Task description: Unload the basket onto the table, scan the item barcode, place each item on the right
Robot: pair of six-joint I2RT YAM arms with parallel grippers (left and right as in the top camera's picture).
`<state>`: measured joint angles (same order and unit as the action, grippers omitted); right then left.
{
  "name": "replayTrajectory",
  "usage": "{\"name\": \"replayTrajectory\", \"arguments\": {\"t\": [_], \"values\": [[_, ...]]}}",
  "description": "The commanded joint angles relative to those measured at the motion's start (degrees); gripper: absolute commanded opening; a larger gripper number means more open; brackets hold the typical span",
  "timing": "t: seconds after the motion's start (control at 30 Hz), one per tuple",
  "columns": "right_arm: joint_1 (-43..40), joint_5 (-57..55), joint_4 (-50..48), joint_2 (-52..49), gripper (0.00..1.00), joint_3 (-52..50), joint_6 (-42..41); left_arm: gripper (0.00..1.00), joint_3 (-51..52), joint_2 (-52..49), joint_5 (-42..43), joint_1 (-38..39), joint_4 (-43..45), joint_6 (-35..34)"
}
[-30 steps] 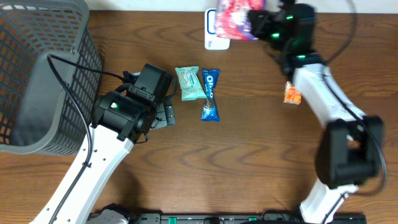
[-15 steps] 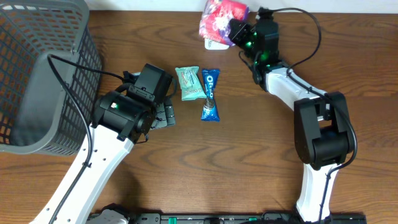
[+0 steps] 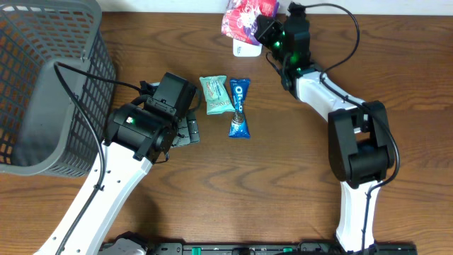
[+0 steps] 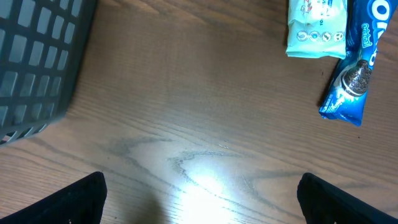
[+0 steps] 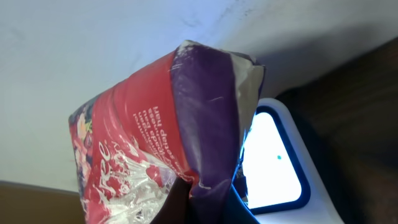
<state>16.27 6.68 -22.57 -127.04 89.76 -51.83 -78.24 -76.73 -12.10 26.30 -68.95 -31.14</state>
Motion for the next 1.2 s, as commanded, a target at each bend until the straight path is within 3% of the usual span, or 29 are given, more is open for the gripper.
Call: {"name": "replayTrajectory", "arguments": {"t": [0.0, 0.43, 0.8, 1.07, 1.17], "values": [[0.0, -1.1, 3.0, -0.7, 0.01, 4.0, 1.2, 0.98, 0.1, -0.4, -0.1, -0.2, -0.2, -0.2], [-5.3, 6.0, 9.8, 0.5, 0.01, 7.7, 7.0, 0.98, 0.1, -0.4, -0.1, -0.2, -0.2, -0.2], [-27.2, 7.5, 32.1, 11.7, 0.01, 10.1, 16.7, 0.98, 0.1, -0.4, -0.1, -0.2, -0.2, -0.2], [-43.9, 7.2, 49.0, 11.8, 0.01, 9.5, 24.7, 0.98, 0.1, -0.4, -0.1, -0.2, -0.2, -0.2], [-47.1, 6.9, 50.5, 11.6, 0.01, 8.2, 24.7, 0.98, 0.1, -0.4, -0.1, -0.2, -0.2, -0.2]]}}
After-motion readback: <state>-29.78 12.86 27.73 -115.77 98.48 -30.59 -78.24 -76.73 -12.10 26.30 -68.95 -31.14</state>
